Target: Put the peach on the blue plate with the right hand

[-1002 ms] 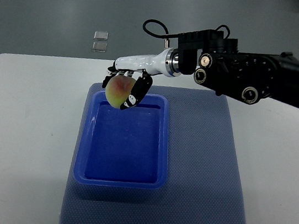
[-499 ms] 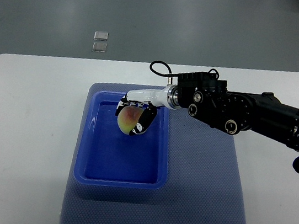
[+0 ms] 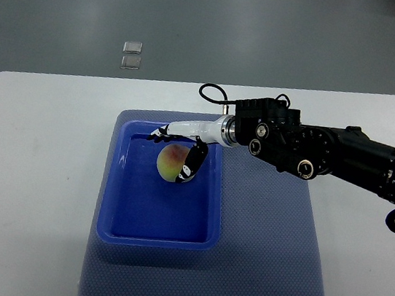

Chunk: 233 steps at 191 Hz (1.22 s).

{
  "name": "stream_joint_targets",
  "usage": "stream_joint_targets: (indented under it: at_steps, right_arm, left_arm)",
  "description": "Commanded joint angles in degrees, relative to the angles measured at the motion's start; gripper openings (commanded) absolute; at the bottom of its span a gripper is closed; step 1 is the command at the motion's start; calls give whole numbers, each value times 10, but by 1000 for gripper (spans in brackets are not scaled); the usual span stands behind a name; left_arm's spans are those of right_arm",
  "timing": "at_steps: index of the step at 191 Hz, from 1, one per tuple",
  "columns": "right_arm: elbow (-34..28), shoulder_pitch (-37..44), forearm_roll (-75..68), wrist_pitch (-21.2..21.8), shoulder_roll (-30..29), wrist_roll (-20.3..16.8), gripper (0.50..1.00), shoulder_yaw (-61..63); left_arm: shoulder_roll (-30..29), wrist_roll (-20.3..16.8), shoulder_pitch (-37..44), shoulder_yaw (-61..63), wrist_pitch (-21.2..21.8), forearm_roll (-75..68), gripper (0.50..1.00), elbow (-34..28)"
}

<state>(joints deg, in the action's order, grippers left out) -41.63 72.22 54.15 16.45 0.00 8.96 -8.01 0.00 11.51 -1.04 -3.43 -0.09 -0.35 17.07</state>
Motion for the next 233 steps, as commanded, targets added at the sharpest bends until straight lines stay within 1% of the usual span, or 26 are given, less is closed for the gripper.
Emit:
stream_joint_targets:
  at_steps: [1, 10, 11, 19, 29, 30, 41, 53, 63, 70, 79, 80, 84, 109, 134, 148, 160, 161, 167, 179, 190, 212, 233]
  right_arm:
    - [-2, 21, -4, 0, 0, 0, 930, 20]
    - [-2, 21, -4, 0, 0, 0, 930, 20]
    - [-3, 27, -4, 2, 0, 0, 930, 50]
    - [-4, 28, -4, 4, 0, 0, 930, 77]
    - [-4, 28, -4, 4, 0, 0, 930, 77]
    - [-5, 31, -4, 4, 0, 0, 930, 112]
    - [-6, 28, -4, 2, 1, 2, 930, 156]
    - [-6, 17, -10, -1, 19, 3, 930, 219]
    - [-6, -16, -29, -4, 37, 6, 930, 274]
    - [-6, -53, -55, -5, 54, 7, 930, 325]
    - [-6, -53, -55, -5, 54, 7, 930, 325]
    - [-6, -97, -90, -5, 69, 8, 930, 396]
    - [-6, -104, -98, -5, 70, 7, 930, 414]
    - [0, -211, -182, -12, 74, 10, 932, 584]
    - [3, -288, -296, -12, 69, 11, 932, 701]
    - [3, -318, -369, -11, 66, 11, 932, 726]
    - [3, -321, -378, -11, 66, 11, 932, 726]
    - [3, -328, -414, -10, 62, 11, 932, 726]
    - [3, -329, -428, -10, 57, 11, 932, 727]
    - [3, -330, -431, -10, 55, 11, 930, 727]
    - [2, -339, -442, -8, 42, 25, 932, 732]
    - [2, -348, -442, -6, 39, 51, 932, 731]
    - [2, -350, -442, -8, 39, 52, 932, 731]
  left_arm:
    - [0, 0, 0, -1, 0, 0, 1000, 0]
    - [0, 0, 0, -1, 0, 0, 1000, 0]
    - [0, 0, 0, -1, 0, 0, 1000, 0]
    - [0, 0, 0, -1, 0, 0, 1000, 0]
    - [0, 0, 0, -1, 0, 0, 1000, 0]
    - [0, 0, 0, -1, 0, 0, 1000, 0]
    - [0, 0, 0, -1, 0, 0, 1000, 0]
    - [0, 0, 0, -2, 0, 0, 1000, 0]
    - [0, -1, 0, -2, 0, 0, 1000, 0]
    - [0, -1, 0, -2, 0, 0, 1000, 0]
    - [0, -1, 0, -2, 0, 0, 1000, 0]
    - [0, -1, 0, -2, 0, 0, 1000, 1]
    - [0, -1, 1, -2, 0, 0, 1000, 1]
    - [0, 0, 0, -2, 0, 0, 1000, 2]
    - [0, 0, 0, -1, 0, 0, 1000, 1]
    - [0, 0, 0, 0, 0, 0, 1000, 2]
    - [0, 0, 0, 0, 0, 0, 1000, 2]
    - [0, 0, 0, 0, 0, 0, 1000, 5]
    - [0, 0, 0, 0, 0, 0, 1000, 6]
    - [0, 0, 0, 0, 0, 0, 1000, 6]
    - [0, 0, 0, 0, 0, 0, 1000, 6]
    - [0, 0, 0, 0, 0, 0, 1000, 6]
    - [0, 0, 0, 1, 0, 0, 1000, 7]
